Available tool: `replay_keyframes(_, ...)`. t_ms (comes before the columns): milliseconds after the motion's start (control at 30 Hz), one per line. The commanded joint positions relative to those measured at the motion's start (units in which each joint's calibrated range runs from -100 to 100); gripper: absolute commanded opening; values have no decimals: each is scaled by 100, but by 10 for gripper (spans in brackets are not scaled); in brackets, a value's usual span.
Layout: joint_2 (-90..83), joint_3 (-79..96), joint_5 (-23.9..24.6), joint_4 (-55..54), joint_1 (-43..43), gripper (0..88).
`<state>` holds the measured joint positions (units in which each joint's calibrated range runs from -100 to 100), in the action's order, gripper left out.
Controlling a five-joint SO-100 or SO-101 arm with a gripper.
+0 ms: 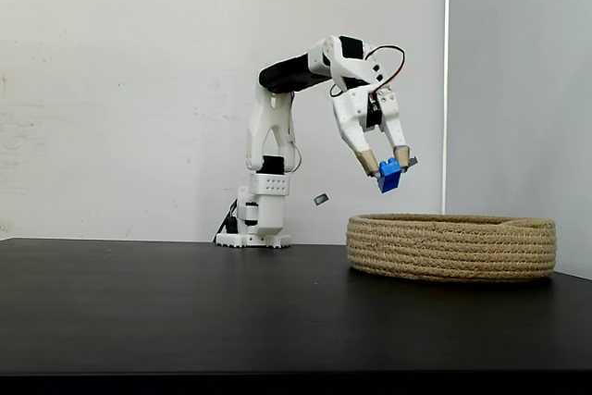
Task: Place the lego blocks in the tray
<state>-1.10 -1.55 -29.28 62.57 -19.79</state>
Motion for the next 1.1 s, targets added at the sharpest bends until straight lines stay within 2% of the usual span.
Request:
replay_keyframes(0, -36, -14, 63, -155, -148, 238)
replay_keyframes(33, -19, 32, 49, -155, -165, 368)
replay_keyframes(67, -10, 86, 39, -155, -181, 428)
replay_keyframes(200, -130, 141, 59, -122, -107, 471)
replay_keyframes(267, -311, 187, -5, -55, -24, 440)
replay_keyframes(333, -578, 250, -5, -63, 173, 363)
replay_keyframes(467, -1695, 1363, -122, -155, 800, 44)
replay_keyframes(500, -1996, 1764, -215, -172, 990, 0)
replay_keyframes(733, -4008, 5120, -1074, -1354, 2259, 0)
replay_keyframes(1067, -6708, 8632, -1690, -1513, 2655, 0)
